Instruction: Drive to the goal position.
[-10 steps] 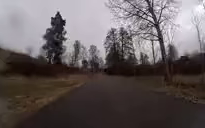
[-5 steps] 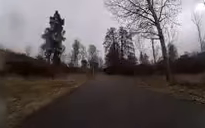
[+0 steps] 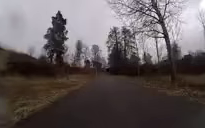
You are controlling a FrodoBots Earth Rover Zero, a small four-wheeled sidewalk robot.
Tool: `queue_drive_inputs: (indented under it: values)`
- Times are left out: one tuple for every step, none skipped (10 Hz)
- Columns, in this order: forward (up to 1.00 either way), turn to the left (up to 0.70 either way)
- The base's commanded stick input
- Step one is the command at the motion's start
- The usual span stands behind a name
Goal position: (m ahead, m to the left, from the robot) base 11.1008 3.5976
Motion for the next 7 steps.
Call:
queue_drive_inputs:
  values:
    - [0.7,0.0]
    - [0.7,0.0]
    - [0.7,0.0]
    - [0.7,0.0]
    - [0.7,0.0]
    - [0.7,0.0]
    - [0.7,0.0]
